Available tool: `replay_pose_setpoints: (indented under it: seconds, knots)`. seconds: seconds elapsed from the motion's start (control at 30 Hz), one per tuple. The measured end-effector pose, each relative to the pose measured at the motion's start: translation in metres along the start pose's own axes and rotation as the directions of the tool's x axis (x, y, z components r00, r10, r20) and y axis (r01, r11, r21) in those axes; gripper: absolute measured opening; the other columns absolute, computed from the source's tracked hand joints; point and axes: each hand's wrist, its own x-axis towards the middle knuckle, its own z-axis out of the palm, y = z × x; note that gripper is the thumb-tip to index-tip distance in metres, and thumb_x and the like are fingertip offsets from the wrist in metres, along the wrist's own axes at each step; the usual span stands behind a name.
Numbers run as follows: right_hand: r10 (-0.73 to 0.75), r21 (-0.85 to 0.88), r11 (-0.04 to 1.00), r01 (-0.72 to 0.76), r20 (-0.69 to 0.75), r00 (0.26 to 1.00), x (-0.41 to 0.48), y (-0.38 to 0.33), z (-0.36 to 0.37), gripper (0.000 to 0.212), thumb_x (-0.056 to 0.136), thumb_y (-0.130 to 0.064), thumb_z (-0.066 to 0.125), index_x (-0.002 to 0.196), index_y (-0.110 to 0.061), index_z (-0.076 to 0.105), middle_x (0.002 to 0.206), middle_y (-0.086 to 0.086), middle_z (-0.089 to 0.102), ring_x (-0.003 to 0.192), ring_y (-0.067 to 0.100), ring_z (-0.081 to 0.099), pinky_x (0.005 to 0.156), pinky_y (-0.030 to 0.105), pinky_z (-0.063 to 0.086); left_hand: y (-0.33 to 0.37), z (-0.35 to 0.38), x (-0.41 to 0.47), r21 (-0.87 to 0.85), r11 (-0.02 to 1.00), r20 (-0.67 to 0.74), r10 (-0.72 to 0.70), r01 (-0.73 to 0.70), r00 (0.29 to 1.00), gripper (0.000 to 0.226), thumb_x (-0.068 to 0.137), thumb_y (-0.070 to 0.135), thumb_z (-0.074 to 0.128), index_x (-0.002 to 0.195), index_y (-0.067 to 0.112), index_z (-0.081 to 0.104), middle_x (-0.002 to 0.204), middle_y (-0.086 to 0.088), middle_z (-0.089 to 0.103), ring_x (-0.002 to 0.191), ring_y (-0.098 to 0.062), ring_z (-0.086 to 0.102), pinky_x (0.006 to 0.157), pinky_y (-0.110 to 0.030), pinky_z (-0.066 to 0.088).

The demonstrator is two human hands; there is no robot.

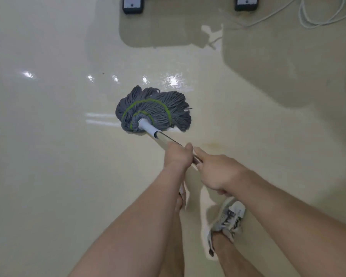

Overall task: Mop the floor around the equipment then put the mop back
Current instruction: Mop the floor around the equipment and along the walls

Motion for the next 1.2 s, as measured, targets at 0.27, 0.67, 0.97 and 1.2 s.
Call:
replay_pose_setpoints:
  seconds: [0.27,0.67,0.97,1.2]
  knots:
    - [-0.11,-0.056,0.993,0.104,-0.107,0.988,0.065,-0.112,-0.01,0.046,0.093,-0.02,0.043,0.134,-0.041,0.039,0.112,0.007,0.065,0.092,0.033,0.059,0.07,0.032,0.043,-0.01,-0.115,0.062,-0.097,0.995,-0.127,0.014,-0.027,0.992,0.027,0.085,0.035,0.059,0.077,0.01,0.054,0.092,-0.018,0.07,0.098,-0.039,0.065,0.084,-0.042,0.053]
    - [0.077,0.229,0.973,-0.043,-0.14,0.987,0.013,0.023,-0.077,0.044,0.1,-0.032,0.037,0.136,-0.058,0.034,0.103,0.004,0.063,0.069,0.027,0.058,0.062,0.031,0.05,0.102,-0.007,0.012,0.052,0.984,0.054,0.169,-0.172,0.984,0.04,0.09,0.038,0.058,0.108,0.003,0.061,0.108,-0.015,0.069,0.105,-0.034,0.062,0.079,-0.032,0.045]
    - [0.273,0.777,0.58,-0.243,0.096,0.957,-0.067,0.258,-0.148,0.041,0.104,-0.025,0.028,0.132,-0.054,0.033,0.066,0.014,0.052,0.046,0.019,0.049,0.042,0.023,0.042,0.242,0.204,-0.086,0.172,0.904,0.266,0.341,-0.393,0.902,0.039,0.091,0.036,0.056,0.108,0.002,0.059,0.107,-0.018,0.07,0.105,-0.037,0.063,0.082,-0.034,0.048]
    - [0.413,0.949,0.187,-0.255,0.16,0.897,-0.135,0.366,-0.114,0.034,0.105,-0.033,0.035,0.133,-0.05,0.041,0.054,0.01,0.05,0.037,0.017,0.045,0.038,0.023,0.041,0.268,0.331,-0.162,0.359,0.746,0.506,0.35,-0.561,0.788,0.052,0.093,0.032,0.053,0.132,-0.001,0.044,0.126,-0.015,0.054,0.115,-0.035,0.057,0.083,-0.037,0.047]
